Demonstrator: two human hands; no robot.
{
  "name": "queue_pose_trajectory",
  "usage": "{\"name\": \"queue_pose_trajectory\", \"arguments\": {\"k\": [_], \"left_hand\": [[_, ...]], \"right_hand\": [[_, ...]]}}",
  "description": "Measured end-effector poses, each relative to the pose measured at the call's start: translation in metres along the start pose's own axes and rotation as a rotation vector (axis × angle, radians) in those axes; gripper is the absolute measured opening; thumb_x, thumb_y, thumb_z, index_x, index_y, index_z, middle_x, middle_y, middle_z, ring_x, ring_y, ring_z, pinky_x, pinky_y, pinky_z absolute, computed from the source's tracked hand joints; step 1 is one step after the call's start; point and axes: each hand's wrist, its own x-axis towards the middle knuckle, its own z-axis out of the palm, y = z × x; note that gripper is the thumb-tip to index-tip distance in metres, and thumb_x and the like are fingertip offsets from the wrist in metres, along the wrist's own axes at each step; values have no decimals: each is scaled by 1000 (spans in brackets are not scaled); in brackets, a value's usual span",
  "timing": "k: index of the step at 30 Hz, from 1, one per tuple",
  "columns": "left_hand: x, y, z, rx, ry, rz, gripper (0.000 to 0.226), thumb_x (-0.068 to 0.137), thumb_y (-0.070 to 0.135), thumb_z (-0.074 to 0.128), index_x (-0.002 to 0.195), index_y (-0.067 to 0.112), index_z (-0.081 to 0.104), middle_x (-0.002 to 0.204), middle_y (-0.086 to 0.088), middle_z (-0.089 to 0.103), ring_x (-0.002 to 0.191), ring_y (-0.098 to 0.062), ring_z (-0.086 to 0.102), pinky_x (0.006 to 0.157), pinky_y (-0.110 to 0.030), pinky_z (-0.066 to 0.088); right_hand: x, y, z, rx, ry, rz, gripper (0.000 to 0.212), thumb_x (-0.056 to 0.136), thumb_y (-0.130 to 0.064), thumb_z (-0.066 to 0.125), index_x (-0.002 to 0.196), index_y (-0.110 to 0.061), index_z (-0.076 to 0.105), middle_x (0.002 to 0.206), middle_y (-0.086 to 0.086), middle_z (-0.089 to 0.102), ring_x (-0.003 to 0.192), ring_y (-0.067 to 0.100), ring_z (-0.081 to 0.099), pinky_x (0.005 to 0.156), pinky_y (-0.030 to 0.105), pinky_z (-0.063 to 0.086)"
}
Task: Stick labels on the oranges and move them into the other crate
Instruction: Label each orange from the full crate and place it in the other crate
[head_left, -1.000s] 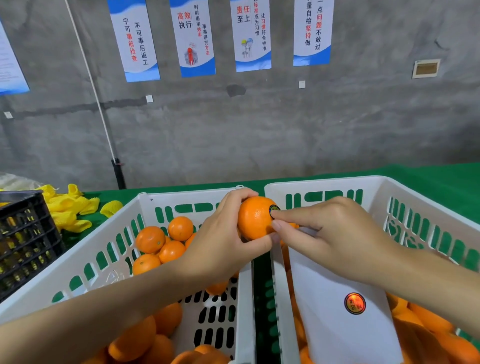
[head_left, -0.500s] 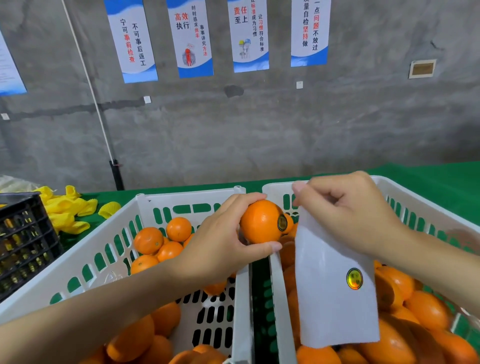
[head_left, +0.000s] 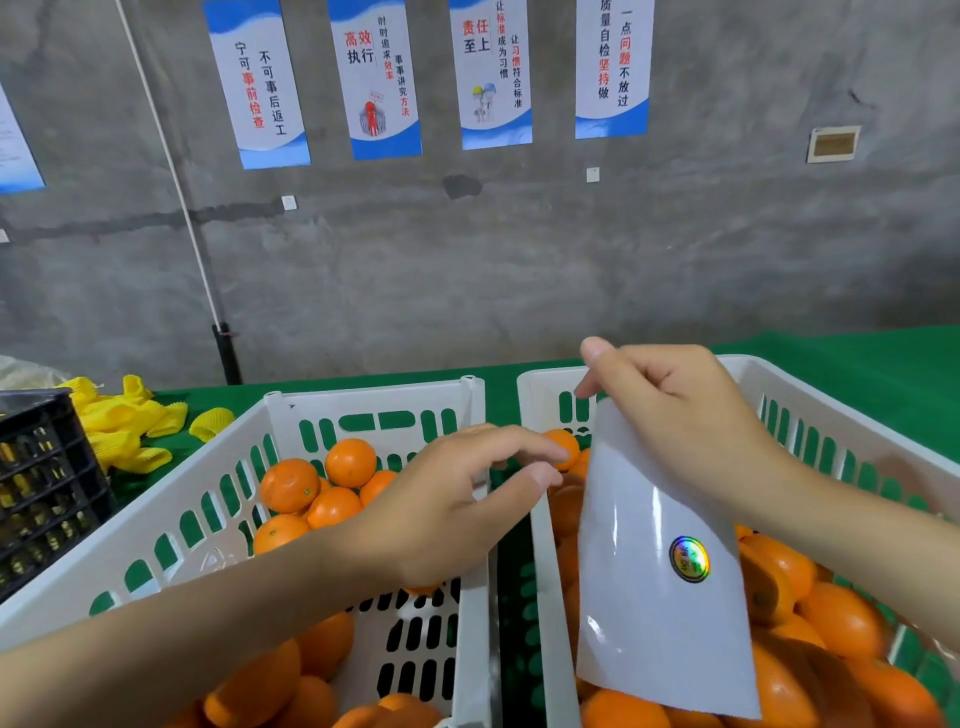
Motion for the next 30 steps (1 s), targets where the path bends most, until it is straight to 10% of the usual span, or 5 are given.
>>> {"name": "queue_pose_trajectory", "arguments": {"k": [6, 11, 17, 23, 30], "left_hand": [[-3, 20, 9, -82, -252, -104, 62, 71, 85, 44, 130, 65, 36, 142, 43, 26, 142, 16, 8, 120, -28, 16], [-1, 23, 14, -260, -279, -209, 92, 68, 73, 72, 146, 54, 27, 129, 30, 59, 131, 9, 43, 110, -29, 35], [3, 19, 9, -632, -291, -257, 46, 89, 11, 69, 132, 26, 58, 117, -5, 74, 104, -24, 72, 83, -34, 59], [11, 10, 8, -609, 38, -367, 15, 101, 15, 57, 109, 17, 70, 101, -9, 76, 88, -21, 73, 77, -35, 60], [12, 6, 3, -552, 199, -441, 30, 101, 34, 53, 116, 15, 71, 109, -12, 75, 106, -30, 70, 100, -49, 53]], "right_hand": [[1, 1, 6, 118, 27, 94, 41, 97, -35, 58, 73, -5, 73, 79, 25, 66, 82, 19, 61, 62, 3, 38], [4, 6, 8, 161, 119, 133, 36, 95, -32, 62, 74, -4, 74, 85, 26, 67, 84, 16, 58, 57, 4, 36], [3, 7, 9, 129, 138, 114, 29, 94, -35, 61, 81, -12, 73, 83, 10, 68, 77, 10, 62, 60, 6, 40], [-3, 9, 11, -217, 187, -63, 38, 92, -45, 55, 127, -32, 54, 124, -15, 42, 126, 11, 36, 107, 34, 31], [-8, 5, 9, -513, 142, -521, 16, 85, -29, 67, 97, -23, 75, 110, -3, 65, 112, 24, 51, 92, 33, 28]]}}
